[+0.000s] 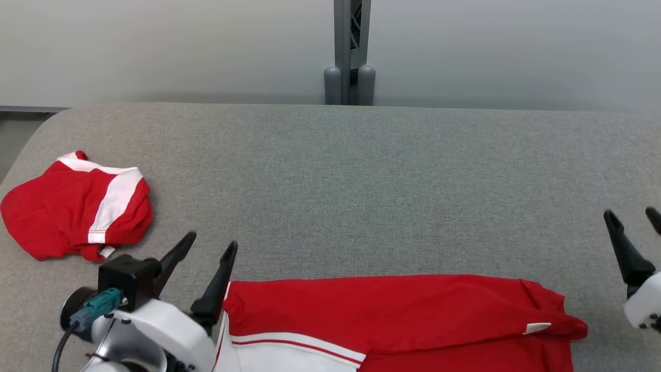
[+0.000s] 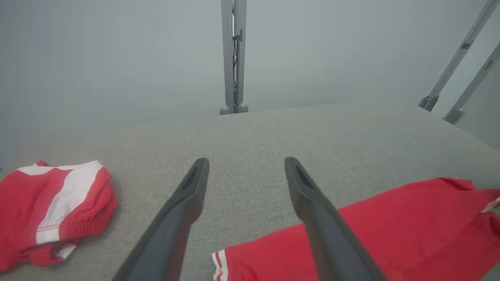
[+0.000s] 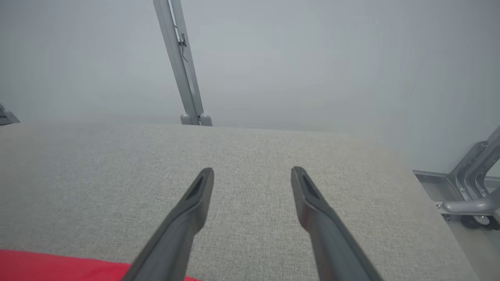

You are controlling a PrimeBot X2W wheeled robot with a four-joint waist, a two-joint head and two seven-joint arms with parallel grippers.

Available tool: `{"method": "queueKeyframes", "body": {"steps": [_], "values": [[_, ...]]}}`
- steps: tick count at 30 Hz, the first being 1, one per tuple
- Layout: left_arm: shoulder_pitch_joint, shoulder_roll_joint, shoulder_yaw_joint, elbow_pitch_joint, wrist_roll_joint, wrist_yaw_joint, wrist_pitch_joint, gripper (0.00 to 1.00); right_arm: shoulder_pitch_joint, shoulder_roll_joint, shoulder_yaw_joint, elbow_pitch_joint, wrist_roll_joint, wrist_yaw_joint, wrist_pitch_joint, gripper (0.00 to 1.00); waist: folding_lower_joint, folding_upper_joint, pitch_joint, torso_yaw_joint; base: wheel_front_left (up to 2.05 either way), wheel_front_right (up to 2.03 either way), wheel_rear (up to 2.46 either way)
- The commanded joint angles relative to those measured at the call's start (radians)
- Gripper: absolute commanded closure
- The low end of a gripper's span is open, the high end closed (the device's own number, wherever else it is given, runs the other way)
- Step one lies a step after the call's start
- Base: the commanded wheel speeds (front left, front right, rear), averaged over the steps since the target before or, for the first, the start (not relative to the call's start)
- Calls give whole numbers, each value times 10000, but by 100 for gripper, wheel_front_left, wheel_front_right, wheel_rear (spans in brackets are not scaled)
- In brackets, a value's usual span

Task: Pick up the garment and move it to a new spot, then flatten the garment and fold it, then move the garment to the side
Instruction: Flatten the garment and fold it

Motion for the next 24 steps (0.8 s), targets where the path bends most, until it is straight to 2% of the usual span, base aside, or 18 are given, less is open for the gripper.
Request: {"method": "queueKeyframes", "body": {"steps": [1,6,7,11,13,18,24], "values": [[-216,-236,100,103,6,104,-391,0,-136,151,-76,-85,-164,-3,-449,0,0,-1,-27,-31,0,0,0],[-686,-958,276,776,424,268,-2230,0,-302,792,-77,-372,-741,-3,-2143,0,0,-1,-106,-190,0,0,0],[-756,-1354,448,1102,333,332,-3056,0,-202,1032,83,-449,-912,-3,-2681,0,0,-1,-137,-257,0,0,0],[-796,-2075,780,1785,-14,68,-4488,0,109,1547,338,-354,-936,-3,-3567,0,0,-1,-199,-350,0,0,0],[-775,-2147,864,1970,47,-23,-4644,0,215,1761,435,-280,-760,-3,-3684,0,0,-1,-223,-375,0,0,0],[-371,-2862,1367,2556,516,-383,-4867,0,647,2068,1088,99,-810,-3,-4014,0,0,-1,-269,-475,0,0,0],[220,-3654,2261,2908,1212,-1021,-4870,0,668,2111,1245,493,-903,-1,-4200,0,0,-1,-251,-525,0,0,0]]}}
